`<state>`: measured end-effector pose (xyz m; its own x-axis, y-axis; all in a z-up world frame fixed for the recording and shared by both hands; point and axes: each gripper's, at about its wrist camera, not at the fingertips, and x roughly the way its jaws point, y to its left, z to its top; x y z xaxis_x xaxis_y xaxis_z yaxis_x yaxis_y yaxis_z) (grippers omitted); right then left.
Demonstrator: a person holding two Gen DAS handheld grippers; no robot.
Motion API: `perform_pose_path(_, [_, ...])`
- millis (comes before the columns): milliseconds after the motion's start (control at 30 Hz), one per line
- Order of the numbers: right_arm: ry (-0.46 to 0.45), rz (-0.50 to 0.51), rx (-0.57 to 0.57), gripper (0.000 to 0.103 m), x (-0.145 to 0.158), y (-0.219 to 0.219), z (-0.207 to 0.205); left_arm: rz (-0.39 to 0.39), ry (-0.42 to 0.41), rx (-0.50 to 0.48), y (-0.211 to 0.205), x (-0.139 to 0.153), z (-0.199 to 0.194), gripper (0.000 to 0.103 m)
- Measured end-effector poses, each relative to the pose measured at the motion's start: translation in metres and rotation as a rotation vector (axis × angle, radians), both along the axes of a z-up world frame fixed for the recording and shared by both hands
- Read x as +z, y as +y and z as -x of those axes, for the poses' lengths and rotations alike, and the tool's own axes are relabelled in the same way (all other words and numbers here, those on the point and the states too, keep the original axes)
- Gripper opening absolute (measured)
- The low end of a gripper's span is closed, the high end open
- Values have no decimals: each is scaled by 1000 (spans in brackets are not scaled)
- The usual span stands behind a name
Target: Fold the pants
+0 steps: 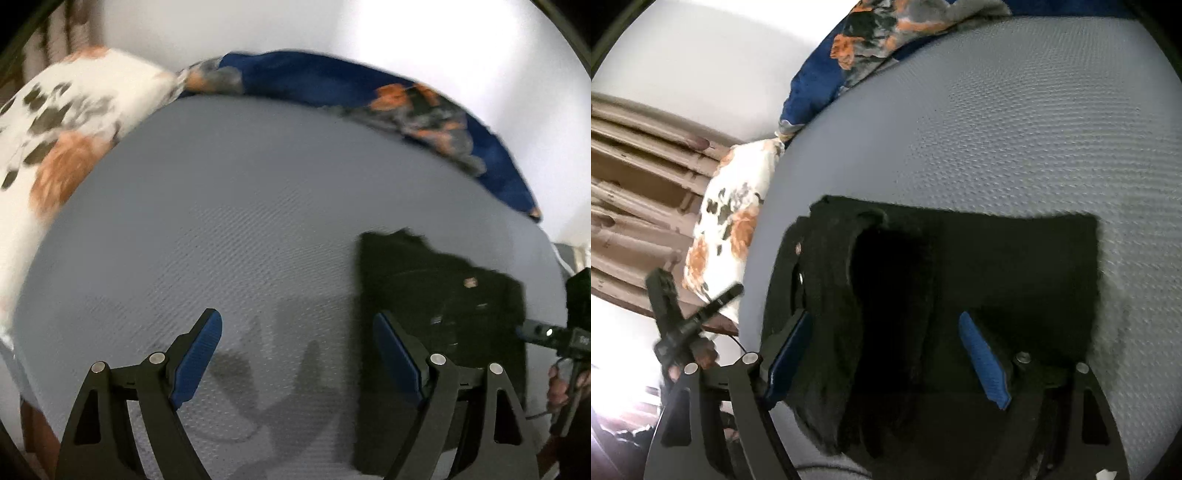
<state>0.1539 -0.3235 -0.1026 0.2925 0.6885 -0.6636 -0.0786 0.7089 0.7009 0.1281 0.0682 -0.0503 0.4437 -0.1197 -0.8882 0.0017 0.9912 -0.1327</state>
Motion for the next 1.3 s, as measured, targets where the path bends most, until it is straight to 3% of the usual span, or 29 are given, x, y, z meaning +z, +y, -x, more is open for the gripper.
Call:
perform_pose_path(100, [-6, 8, -18, 60, -1, 11, -13, 6, 25, 16, 1, -12, 4, 84])
perform_pose_path(167, [-17, 25, -24, 16, 4, 17, -15, 15, 32, 12, -2, -17, 6, 84])
perform_pose_path(300, [-89, 52, -40, 4, 38, 17, 4, 22, 25, -26, -19, -19, 7, 84])
perform_pose_path(367, [-127, 22, -80, 4, 61, 7, 18, 31, 15, -58, -33, -18, 6, 84])
perform_pose_path(500, [-169, 107, -138, 4, 83, -14, 35, 53, 2, -114, -56, -15, 4, 84])
perform_pose_path(733, [-88, 198, -239, 4, 50, -45, 45, 63, 3, -164, -85, -23, 0, 84])
perform_pose_path(800, [-68, 284, -229, 4, 32, -36, 41, 55, 19, -172, -92, -30, 0, 84])
perform_pose_path(900, [-39, 259, -244, 4, 19, -38, 41, 0, 50, -201, -104, -47, 0, 84])
perform_pose_path(1000, [-63, 275, -204, 21, 31, -36, 47, -2, 63, -215, -107, -55, 3, 84])
perform_pose_path(1033, [-50, 265, -200, 35, 33, -39, 50, 1, 64, -216, -107, -56, 3, 84])
perform_pose_path(1067, [-41, 252, -202, 42, 34, -42, 52, 3, 63, -216, -106, -56, 3, 84])
perform_pose_path(1300, [48, 123, -211, 49, 9, -57, 60, 10, 65, -215, -102, -57, 6, 84])
